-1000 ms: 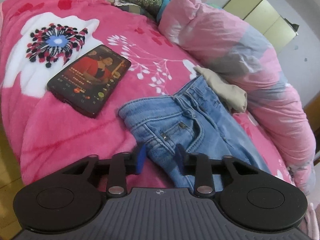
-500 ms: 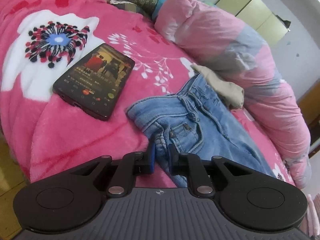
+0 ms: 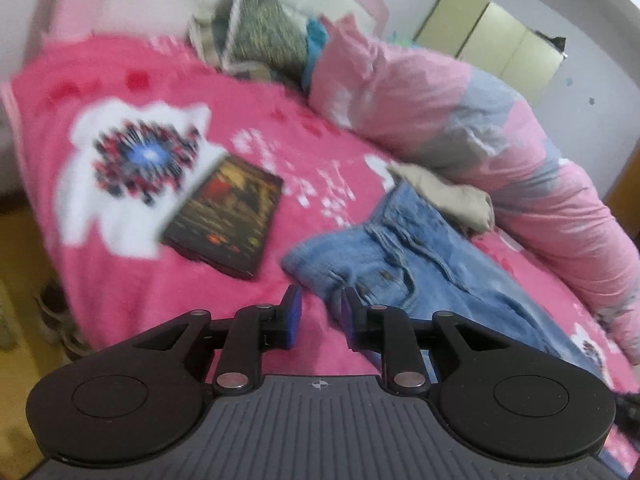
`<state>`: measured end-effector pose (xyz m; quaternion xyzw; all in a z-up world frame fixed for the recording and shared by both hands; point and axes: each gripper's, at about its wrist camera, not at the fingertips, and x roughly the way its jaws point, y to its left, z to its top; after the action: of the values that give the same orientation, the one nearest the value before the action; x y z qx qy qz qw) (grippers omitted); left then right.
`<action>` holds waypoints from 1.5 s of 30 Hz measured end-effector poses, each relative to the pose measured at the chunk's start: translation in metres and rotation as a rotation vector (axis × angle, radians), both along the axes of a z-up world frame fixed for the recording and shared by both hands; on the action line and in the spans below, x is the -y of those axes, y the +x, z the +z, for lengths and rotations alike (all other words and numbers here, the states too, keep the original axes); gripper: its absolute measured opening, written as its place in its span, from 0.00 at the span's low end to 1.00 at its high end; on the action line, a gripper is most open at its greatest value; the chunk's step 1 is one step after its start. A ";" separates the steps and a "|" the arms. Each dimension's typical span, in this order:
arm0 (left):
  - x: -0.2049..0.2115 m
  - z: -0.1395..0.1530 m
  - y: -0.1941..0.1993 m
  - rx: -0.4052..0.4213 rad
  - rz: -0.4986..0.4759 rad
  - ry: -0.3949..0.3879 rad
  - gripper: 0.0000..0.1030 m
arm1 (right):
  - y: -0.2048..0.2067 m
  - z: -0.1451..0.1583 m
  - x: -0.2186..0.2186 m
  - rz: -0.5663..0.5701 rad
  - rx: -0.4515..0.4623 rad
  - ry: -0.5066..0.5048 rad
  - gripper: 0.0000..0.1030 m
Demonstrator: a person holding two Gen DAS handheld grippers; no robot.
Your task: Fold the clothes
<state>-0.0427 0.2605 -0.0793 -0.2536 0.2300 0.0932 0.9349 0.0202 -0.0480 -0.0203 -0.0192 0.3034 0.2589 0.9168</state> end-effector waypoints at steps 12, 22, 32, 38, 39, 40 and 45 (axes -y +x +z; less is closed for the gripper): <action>0.100 -0.010 0.067 -0.071 -0.293 0.253 0.26 | 0.005 -0.034 -0.032 0.201 -0.019 -0.175 0.17; 0.086 -0.027 0.062 -0.061 -0.296 0.194 0.24 | -0.012 -0.041 0.130 -0.236 -0.048 -0.425 0.18; 0.086 -0.026 0.062 -0.068 -0.294 0.186 0.24 | -0.045 -0.045 0.141 -0.144 -0.038 -0.330 0.18; 0.084 -0.019 0.054 -0.046 -0.269 0.182 0.28 | -0.101 -0.021 0.228 -0.452 0.023 -0.188 0.19; 0.085 -0.017 0.052 -0.037 -0.260 0.190 0.30 | -0.109 -0.021 0.229 -0.434 0.031 -0.180 0.19; 0.087 -0.015 0.050 -0.028 -0.252 0.198 0.30 | -0.112 -0.027 0.224 -0.408 0.035 -0.191 0.19; 0.104 0.000 0.045 -0.004 -0.268 0.228 0.31 | -0.105 -0.058 0.201 -0.352 0.055 -0.326 0.18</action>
<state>0.0018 0.1569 -0.0795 -0.1127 0.2516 -0.0065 0.9612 -0.0851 -0.2494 -0.0779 -0.1209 0.3150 0.0420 0.9404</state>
